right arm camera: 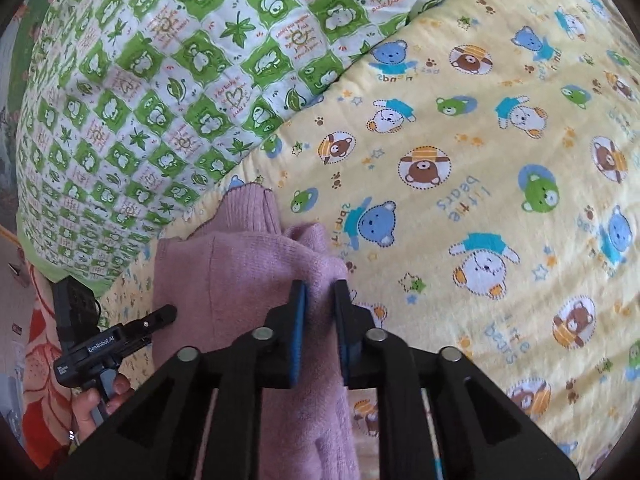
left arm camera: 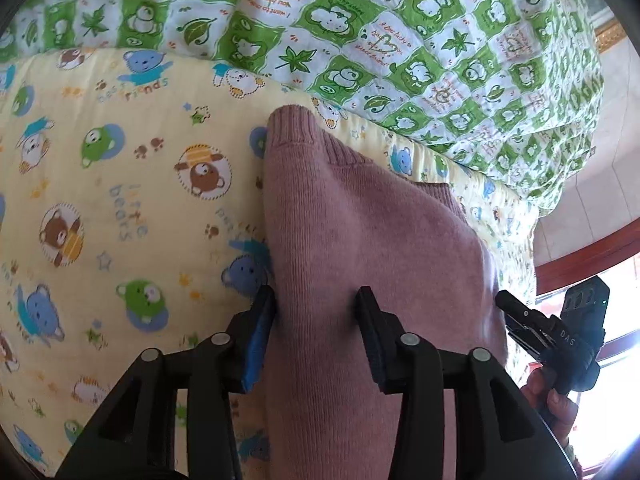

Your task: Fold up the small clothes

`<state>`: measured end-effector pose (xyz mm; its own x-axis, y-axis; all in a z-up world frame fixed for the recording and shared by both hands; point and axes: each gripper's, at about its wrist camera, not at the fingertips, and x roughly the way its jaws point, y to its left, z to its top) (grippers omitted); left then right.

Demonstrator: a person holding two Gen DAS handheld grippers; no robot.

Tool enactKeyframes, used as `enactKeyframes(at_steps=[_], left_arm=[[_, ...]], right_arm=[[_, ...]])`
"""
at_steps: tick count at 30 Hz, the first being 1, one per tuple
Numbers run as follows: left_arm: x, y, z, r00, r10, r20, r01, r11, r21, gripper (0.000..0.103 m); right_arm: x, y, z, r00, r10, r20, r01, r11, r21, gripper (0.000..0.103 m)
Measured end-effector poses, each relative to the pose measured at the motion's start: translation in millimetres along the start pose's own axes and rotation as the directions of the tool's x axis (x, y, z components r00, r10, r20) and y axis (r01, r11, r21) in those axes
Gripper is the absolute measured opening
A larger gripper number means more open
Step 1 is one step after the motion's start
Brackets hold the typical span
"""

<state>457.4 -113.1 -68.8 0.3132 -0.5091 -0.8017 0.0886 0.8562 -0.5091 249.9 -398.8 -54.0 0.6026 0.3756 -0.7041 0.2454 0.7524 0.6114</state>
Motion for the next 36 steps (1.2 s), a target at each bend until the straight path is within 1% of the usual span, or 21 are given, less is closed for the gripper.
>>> enactKeyframes(at_steps=[1, 2, 3, 4, 6, 8, 11, 12, 13, 14, 16, 18, 19, 20, 21, 22, 23, 27, 29, 31, 36], left_arm=[[-4.1, 0.5, -4.4, 1.0, -0.005, 0.0, 0.005, 1.0, -0.004, 0.052], [-8.3, 1.0, -10.0, 1.0, -0.011, 0.0, 0.011, 1.0, -0.007, 0.059], [-12.1, 1.7, -16.5, 1.0, -0.017, -0.002, 0.017, 1.0, -0.01, 0.064], [-14.8, 2.8, -23.2, 1.0, -0.025, -0.007, 0.025, 1.0, -0.011, 0.065], [-16.4, 3.8, -39.2, 0.998, -0.047, -0.037, 0.047, 0.999, -0.017, 0.071], [-11.1, 4.2, -55.8, 0.995, -0.055, -0.085, 0.054, 0.998, -0.02, 0.075], [1.2, 4.9, -73.8, 0.989, -0.061, -0.132, 0.057, 0.998, -0.031, 0.079], [6.4, 5.9, -77.0, 0.986, -0.074, -0.149, 0.068, 0.997, -0.041, 0.079], [13.4, 6.5, -79.4, 0.981, -0.093, -0.171, 0.085, 0.995, -0.053, 0.08], [21.2, 7.6, -80.8, 0.974, -0.114, -0.196, 0.102, 0.992, -0.07, 0.078], [28.2, 10.4, -80.2, 0.973, -0.13, -0.192, 0.113, 0.989, -0.099, 0.072], [29.0, 12.4, -77.8, 0.973, -0.148, -0.178, 0.127, 0.984, -0.122, 0.056], [27.8, 11.8, -77.1, 0.973, -0.159, -0.168, 0.139, 0.982, -0.125, 0.05], [23.6, 9.9, -76.5, 0.973, -0.169, -0.156, 0.152, 0.982, -0.116, 0.043], [18.0, 7.2, -76.7, 0.975, -0.17, -0.141, 0.157, 0.983, -0.098, 0.038], [11.3, 4.3, -78.2, 0.977, -0.171, -0.126, 0.162, 0.984, -0.077, 0.037], [4.5, 0.7, -80.0, 0.979, -0.172, -0.11, 0.166, 0.984, -0.058, 0.035], [-29.6, -5.5, -88.5, 0.983, -0.184, -0.029, 0.183, 0.983, -0.029, 0.033], [-52.2, -3.4, -95.2, 0.983, -0.184, 0.021, 0.185, 0.983, -0.023, 0.032], [-77.9, 1.0, -103.8, 0.984, -0.165, 0.067, 0.166, 0.986, -0.009, 0.032], [-139.2, 30.5, -118.2, 0.979, -0.117, 0.165, 0.121, 0.993, -0.014, 0.032]], right_arm=[[-4.9, 0.7, -3.3, 1.0, 0.004, 0.003, -0.004, 1.0, 0.004, 0.038], [-9.9, 2.1, -8.0, 1.0, 0.006, 0.008, -0.006, 1.0, 0.0, 0.049], [-13.3, 3.3, -12.2, 1.0, 0.008, 0.011, -0.008, 1.0, -0.005, 0.054], [-16.6, 4.4, -18.4, 1.0, 0.014, 0.008, -0.014, 1.0, -0.011, 0.061], [-17.9, 4.5, -32.3, 0.999, 0.028, -0.021, -0.028, 0.999, -0.015, 0.063], [-11.8, 2.6, -44.0, 0.998, 0.028, -0.061, -0.028, 1.0, -0.009, 0.063], [1.6, -7.9, -61.1, 0.993, 0.019, -0.113, -0.018, 1.0, 0.011, 0.063], [5.9, -11.9, -64.5, 0.992, 0.031, -0.122, -0.028, 0.999, 0.03, 0.063], [10.9, -16.9, -67.2, 0.989, 0.063, -0.13, -0.055, 0.997, 0.062, 0.064], [13.6, -19.9, -68.7, 0.987, 0.087, -0.133, -0.077, 0.994, 0.081, 0.064], [22.0, -23.6, -70.6, 0.981, 0.134, -0.143, -0.118, 0.986, 0.115, 0.064], [27.9, -20.6, -72.4, 0.975, 0.163, -0.153, -0.146, 0.982, 0.117, 0.062], [30.8, -17.1, -73.3, 0.971, 0.173, -0.163, -0.157, 0.981, 0.11, 0.05], [31.4, -13.8, -73.0, 0.972, 0.17, -0.162, -0.154, 0.983, 0.104, 0.042], [29.7, -10.6, -73.0, 0.974, 0.166, -0.156, -0.153, 0.984, 0.095, 0.039], [25.7, -7.2, -73.0, 0.975, 0.167, -0.147, -0.156, 0.984, 0.087, 0.034], [21.3, -4.4, -73.6, 0.976, 0.169, -0.139, -0.159, 0.984, 0.082, 0.032], [1.3, 13.3, -76.7, 0.976, 0.196, -0.096, -0.191, 0.98, 0.052, 0.03], [-9.0, 28.9, -79.9, 0.969, 0.237, -0.075, -0.236, 0.971, 0.033, 0.029], [-16.5, 52.2, -84.1, 0.961, 0.269, -0.06, -0.27, 0.963, -0.012, 0.029], [-14.4, 109.0, -99.7, 0.937, 0.336, -0.091, -0.345, 0.933, -0.1, 0.029]])
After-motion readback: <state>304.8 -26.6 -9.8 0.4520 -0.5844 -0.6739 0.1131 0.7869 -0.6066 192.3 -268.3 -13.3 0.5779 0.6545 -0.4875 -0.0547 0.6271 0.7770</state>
